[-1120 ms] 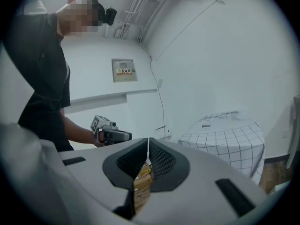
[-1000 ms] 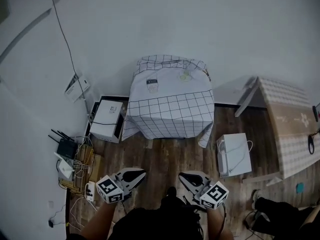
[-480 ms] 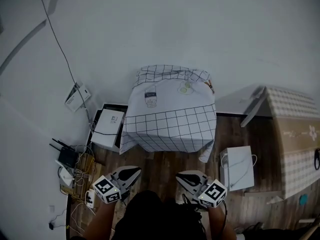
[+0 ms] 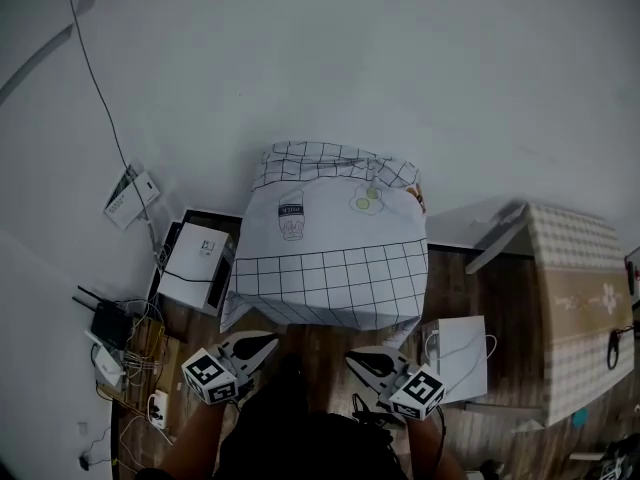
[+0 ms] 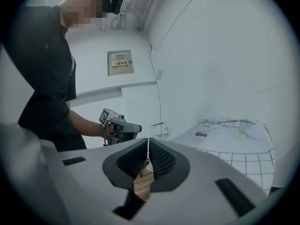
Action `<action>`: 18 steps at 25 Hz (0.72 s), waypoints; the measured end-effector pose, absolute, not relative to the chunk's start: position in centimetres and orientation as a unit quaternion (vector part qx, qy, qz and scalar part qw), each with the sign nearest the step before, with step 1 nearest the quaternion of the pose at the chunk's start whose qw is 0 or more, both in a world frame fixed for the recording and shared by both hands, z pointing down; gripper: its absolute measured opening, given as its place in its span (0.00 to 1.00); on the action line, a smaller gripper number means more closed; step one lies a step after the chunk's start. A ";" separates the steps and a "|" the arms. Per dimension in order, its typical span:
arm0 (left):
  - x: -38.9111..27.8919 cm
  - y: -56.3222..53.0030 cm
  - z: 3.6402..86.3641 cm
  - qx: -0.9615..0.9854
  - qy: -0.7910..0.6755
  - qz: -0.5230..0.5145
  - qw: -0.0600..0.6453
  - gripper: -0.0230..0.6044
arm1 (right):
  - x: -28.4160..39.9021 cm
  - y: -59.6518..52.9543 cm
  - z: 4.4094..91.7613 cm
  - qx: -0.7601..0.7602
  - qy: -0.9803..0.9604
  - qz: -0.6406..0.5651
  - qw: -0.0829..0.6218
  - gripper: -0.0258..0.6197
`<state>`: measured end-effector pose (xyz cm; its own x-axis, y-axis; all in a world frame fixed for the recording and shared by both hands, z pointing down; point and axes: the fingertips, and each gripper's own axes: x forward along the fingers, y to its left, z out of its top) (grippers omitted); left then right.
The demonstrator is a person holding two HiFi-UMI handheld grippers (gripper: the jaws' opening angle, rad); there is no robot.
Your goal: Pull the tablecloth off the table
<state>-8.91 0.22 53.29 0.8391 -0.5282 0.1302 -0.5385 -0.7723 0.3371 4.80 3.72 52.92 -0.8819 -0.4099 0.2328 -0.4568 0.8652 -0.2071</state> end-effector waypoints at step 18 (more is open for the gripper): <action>-11.1 -20.4 55.9 0.961 -0.205 0.070 0.171 0.05 | 2.3 -16.4 52.4 0.293 -0.939 0.134 0.119 0.08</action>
<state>-11.10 -20.44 55.93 0.9062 -0.3699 0.2047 -0.4178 -0.8576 0.2998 2.28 -16.39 52.36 -0.7998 -0.5190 0.3017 -0.5825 0.7924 -0.1813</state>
